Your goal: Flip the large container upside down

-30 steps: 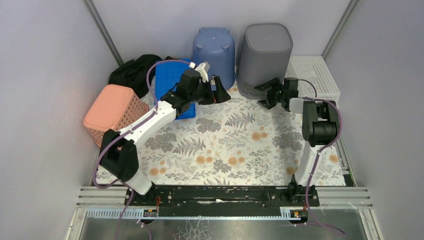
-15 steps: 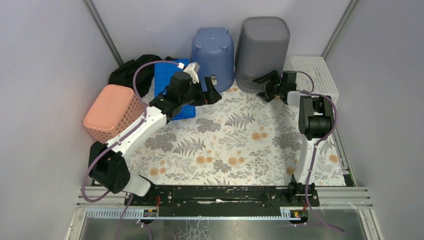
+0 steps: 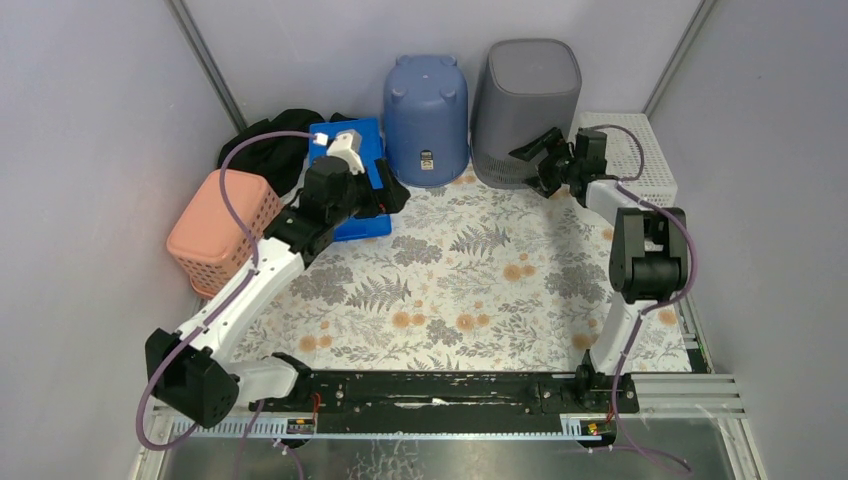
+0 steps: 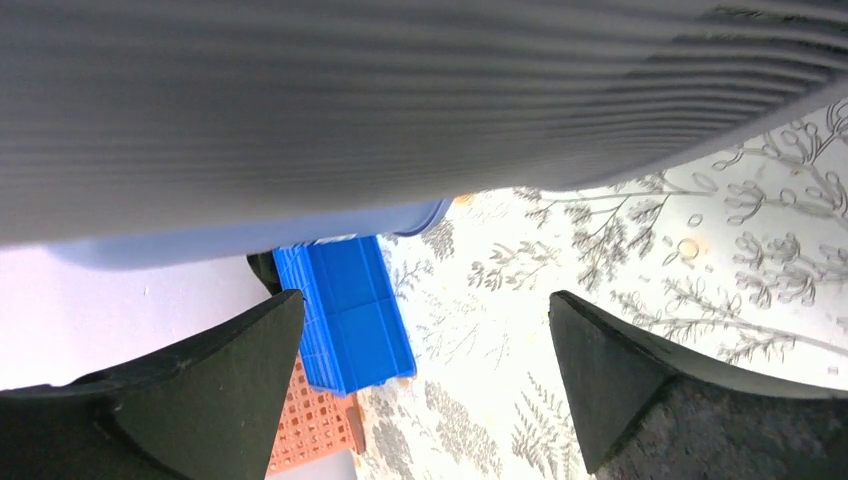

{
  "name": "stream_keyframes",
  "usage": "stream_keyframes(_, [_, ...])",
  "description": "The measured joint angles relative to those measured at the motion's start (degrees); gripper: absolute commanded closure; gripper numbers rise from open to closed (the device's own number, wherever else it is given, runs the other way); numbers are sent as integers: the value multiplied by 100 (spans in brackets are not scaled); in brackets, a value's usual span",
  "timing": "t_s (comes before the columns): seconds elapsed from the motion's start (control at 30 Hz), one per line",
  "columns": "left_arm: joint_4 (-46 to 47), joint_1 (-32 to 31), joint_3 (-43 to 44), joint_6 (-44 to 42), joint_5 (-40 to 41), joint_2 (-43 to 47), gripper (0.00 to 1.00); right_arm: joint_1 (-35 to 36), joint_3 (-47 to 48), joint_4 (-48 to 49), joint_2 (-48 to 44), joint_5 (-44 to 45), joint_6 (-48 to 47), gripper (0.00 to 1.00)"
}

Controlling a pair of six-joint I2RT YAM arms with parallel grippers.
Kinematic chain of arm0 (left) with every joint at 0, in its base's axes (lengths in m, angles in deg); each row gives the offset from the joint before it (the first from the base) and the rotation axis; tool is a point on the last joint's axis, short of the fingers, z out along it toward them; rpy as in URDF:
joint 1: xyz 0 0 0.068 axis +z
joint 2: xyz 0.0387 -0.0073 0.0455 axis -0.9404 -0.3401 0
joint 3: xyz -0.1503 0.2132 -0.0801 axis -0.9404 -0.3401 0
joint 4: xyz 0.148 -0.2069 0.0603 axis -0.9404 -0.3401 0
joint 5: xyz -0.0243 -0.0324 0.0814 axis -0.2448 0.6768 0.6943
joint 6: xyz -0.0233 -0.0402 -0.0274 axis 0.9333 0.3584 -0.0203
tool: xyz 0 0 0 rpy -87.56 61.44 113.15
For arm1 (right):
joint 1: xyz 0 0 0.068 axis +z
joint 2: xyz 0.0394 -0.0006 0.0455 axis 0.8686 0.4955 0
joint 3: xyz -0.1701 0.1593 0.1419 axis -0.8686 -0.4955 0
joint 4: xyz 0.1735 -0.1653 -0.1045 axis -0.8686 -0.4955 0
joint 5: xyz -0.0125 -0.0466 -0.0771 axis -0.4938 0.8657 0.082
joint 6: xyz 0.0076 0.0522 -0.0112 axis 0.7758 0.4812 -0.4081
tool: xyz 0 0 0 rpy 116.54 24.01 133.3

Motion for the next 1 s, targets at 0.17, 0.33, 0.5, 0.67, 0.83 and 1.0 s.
stream_keyframes(0.17, [-52,186,-323,-52,57,258,0,0,-404,-269,-894,13,-413,1])
stream_keyframes(0.33, [-76,295,-560,-133,70,490,0,0,-964,-697,-1895,105,-922,1])
stream_keyframes(0.5, [-74,299,-743,-345,247,938,0,0,-1390,-1060,-2841,369,-1589,1])
stream_keyframes(0.67, [28,302,-1167,-741,734,1635,0,0,-2411,-1051,-4148,905,-2389,1])
stream_keyframes(0.83, [297,302,-1941,-1088,1386,2406,0,0,-3370,-968,-5300,1622,-3003,1])
stream_keyframes(1.0, [896,302,-2540,-1554,1781,2590,0,0,-4273,-678,-6063,2398,-3416,1])
